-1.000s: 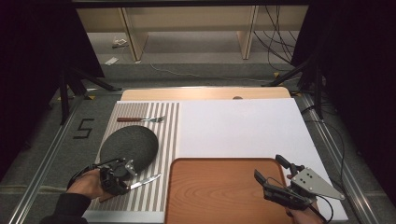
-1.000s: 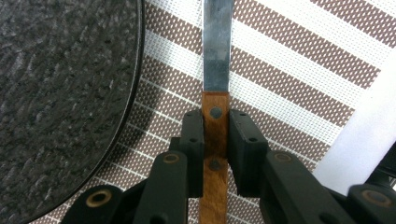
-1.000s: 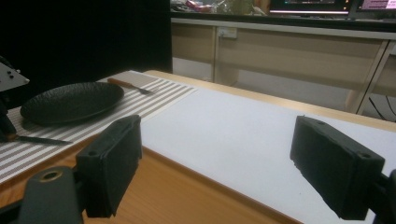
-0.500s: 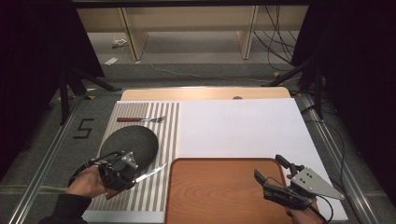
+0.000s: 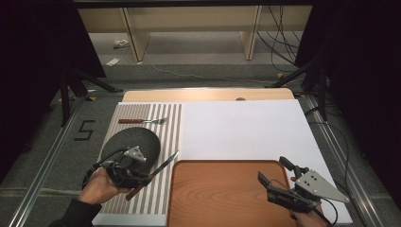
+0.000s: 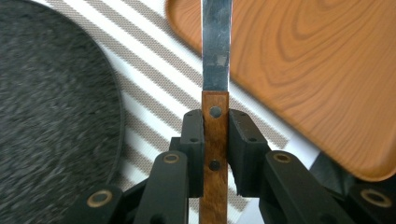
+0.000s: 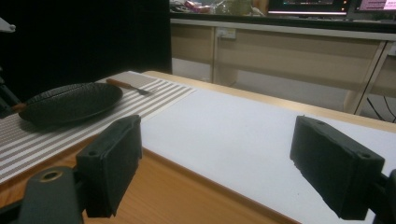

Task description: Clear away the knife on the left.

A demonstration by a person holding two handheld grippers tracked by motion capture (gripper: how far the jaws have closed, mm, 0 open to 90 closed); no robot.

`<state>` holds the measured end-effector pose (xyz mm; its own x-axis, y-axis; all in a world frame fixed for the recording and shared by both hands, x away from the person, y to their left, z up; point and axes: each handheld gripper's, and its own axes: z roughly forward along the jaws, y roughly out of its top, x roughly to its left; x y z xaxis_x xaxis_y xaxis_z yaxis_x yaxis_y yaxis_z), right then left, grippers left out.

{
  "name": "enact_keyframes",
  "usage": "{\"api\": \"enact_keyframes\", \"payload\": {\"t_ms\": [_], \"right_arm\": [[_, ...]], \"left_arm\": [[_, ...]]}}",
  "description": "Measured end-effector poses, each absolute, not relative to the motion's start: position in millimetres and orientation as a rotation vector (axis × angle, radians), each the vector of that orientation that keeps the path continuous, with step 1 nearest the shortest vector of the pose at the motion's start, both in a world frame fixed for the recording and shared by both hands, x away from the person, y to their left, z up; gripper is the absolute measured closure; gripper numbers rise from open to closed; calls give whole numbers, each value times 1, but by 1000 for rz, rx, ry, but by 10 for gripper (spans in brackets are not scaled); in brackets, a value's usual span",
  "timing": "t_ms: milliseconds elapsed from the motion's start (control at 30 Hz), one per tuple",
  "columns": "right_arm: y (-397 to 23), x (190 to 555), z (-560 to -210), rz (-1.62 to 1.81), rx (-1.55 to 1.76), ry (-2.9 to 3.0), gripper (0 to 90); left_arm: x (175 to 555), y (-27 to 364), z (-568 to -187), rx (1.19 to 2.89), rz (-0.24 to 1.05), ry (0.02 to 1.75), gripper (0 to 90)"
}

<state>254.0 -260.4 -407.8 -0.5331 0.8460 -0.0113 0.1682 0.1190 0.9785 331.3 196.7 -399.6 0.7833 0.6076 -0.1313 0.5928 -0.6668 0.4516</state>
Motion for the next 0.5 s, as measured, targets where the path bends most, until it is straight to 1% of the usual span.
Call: {"api": "enact_keyframes", "payload": {"t_ms": [233,500], "right_arm": [[-260,253,-408,1458,984,1799,176],[-260,254,-408,1452,984,1799,177]], "left_arm": [[331,187,-399,2430,-14,918,768],[328,172,-402,2416,-60,901,768]]}}
